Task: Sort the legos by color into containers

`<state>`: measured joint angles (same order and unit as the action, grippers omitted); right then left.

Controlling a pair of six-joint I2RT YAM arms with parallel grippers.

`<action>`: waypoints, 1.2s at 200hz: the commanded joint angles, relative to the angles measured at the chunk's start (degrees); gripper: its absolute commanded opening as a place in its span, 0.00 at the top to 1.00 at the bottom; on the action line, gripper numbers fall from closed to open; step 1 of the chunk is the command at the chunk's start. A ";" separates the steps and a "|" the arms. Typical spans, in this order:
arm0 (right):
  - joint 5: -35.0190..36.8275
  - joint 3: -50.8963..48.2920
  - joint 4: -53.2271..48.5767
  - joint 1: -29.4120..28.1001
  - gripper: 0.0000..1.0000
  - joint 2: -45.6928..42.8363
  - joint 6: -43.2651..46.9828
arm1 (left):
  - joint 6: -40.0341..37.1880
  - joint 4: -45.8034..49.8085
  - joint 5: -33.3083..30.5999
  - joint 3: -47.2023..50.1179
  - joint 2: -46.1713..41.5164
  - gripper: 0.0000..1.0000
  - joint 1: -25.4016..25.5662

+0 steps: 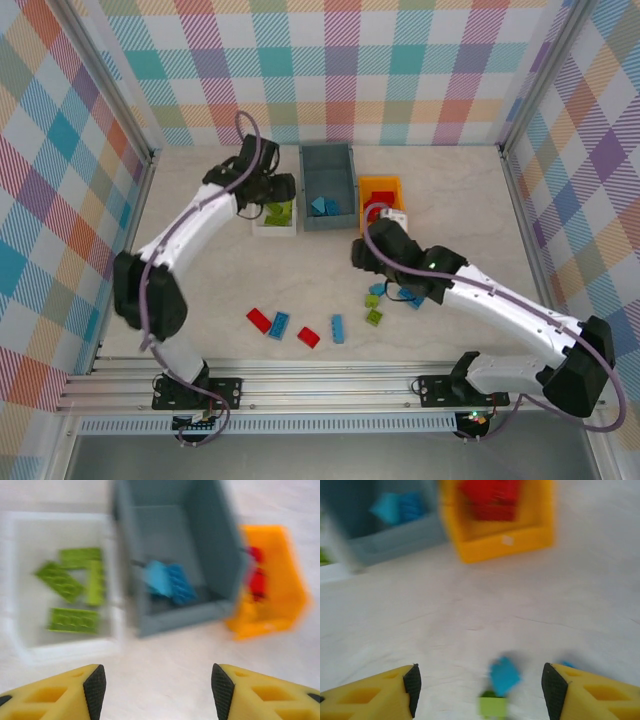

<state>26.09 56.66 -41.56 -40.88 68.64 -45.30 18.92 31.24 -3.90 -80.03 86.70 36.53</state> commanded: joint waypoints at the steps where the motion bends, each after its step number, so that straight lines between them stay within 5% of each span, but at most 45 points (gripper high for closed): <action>1: -3.18 -1.79 -10.00 2.77 0.29 0.82 -1.54 | 6.35 -8.20 -1.76 10.79 -6.90 0.40 11.86; 46: -6.69 -6.78 -15.00 3.35 0.24 6.41 0.22 | 16.00 -21.07 -14.59 26.19 -14.20 0.41 35.81; 85: -7.00 -8.86 -11.66 3.61 0.20 11.63 1.33 | 19.08 -25.50 -19.62 28.39 -12.36 0.41 46.07; 149: -5.24 -4.47 -6.58 11.07 0.23 23.56 7.25 | 21.25 -28.50 -19.36 25.91 -6.32 0.41 48.72; 240: -10.51 -1.97 -2.59 16.20 0.61 26.84 10.31 | 20.85 -24.19 -23.65 25.78 -8.66 0.41 48.71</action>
<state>16.86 54.15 -45.06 -25.02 95.55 -35.79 39.27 5.37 -23.97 -52.53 80.38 84.38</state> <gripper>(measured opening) 0.433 0.592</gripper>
